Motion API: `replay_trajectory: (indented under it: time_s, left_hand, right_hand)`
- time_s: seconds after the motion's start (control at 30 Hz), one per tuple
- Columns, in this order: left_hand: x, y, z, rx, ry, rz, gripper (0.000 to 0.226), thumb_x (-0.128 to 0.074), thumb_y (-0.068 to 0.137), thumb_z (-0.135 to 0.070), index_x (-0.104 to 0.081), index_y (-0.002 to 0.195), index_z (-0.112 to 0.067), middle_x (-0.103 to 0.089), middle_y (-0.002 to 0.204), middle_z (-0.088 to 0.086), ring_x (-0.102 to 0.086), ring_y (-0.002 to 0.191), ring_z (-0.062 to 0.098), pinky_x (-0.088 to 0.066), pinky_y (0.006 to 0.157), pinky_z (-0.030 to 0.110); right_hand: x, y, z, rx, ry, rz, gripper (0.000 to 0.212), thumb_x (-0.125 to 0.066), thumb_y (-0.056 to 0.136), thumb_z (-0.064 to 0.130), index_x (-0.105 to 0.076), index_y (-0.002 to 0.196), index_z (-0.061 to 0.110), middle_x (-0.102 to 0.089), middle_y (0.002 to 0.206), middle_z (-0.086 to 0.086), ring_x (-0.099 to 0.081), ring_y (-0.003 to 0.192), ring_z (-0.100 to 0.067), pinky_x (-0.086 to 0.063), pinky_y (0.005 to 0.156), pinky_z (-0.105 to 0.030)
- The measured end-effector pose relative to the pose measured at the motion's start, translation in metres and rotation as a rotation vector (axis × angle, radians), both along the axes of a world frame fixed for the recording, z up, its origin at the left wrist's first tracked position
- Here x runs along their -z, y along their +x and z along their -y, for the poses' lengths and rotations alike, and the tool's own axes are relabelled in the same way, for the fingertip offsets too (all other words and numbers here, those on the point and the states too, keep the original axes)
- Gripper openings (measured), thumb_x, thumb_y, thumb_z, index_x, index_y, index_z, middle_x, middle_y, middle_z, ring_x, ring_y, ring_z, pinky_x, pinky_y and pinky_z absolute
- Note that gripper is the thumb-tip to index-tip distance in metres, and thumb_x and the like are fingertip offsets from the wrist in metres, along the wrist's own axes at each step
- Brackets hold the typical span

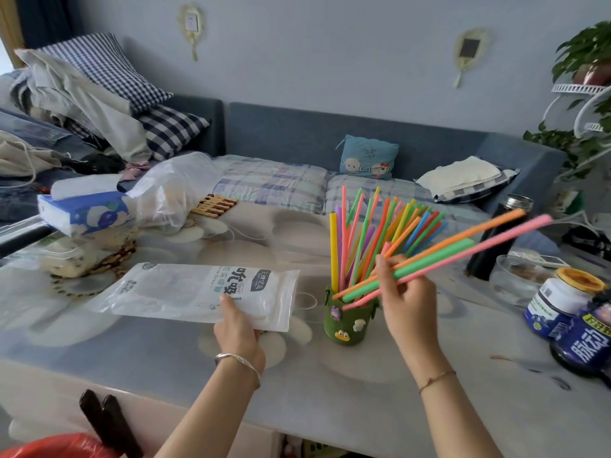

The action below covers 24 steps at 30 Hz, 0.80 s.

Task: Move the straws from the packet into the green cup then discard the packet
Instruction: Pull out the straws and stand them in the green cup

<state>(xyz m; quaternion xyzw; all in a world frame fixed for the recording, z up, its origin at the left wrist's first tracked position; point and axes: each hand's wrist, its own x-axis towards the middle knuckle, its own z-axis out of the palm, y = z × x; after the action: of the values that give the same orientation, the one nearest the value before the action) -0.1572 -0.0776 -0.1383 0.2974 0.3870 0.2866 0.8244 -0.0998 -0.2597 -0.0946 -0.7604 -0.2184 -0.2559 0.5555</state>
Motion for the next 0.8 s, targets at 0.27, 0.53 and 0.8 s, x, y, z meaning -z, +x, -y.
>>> replay_trajectory:
  time_s: [0.27,0.53,0.8]
  left_hand:
    - [-0.003,0.001,0.003,0.017,-0.008,0.005,0.049,-0.045,0.1,-0.039,-0.052,0.134,-0.005,-0.06,0.108,0.005,-0.059,0.089,0.023,-0.048,0.08,0.035]
    - [0.001,0.004,0.003,0.01,-0.022,0.01,0.047,-0.046,0.1,-0.037,-0.052,0.134,-0.005,-0.063,0.097,0.002,-0.059,0.073,0.012,-0.049,0.062,0.026]
    - [0.001,0.005,0.006,0.016,-0.023,0.037,0.044,-0.046,0.101,-0.034,-0.052,0.134,-0.006,-0.059,0.085,-0.004,-0.058,0.072,0.012,-0.048,0.062,0.026]
  right_hand:
    - [0.003,0.02,0.006,0.028,-0.227,-0.014,0.04,-0.048,0.081,0.052,-0.066,0.079,0.017,-0.058,0.055,0.011,-0.061,0.053,-0.005,-0.044,0.045,-0.015]
    - [0.004,0.031,-0.003,0.081,-0.212,-0.136,0.033,-0.061,0.08,0.047,-0.063,0.078,0.014,-0.062,0.065,0.009,-0.062,0.059,-0.005,-0.044,0.048,-0.015]
    - [0.011,0.034,-0.012,0.081,-0.423,-0.209,0.034,-0.06,0.084,0.044,-0.055,0.069,0.014,-0.055,0.056,0.008,-0.054,0.05,-0.003,-0.034,0.046,-0.012]
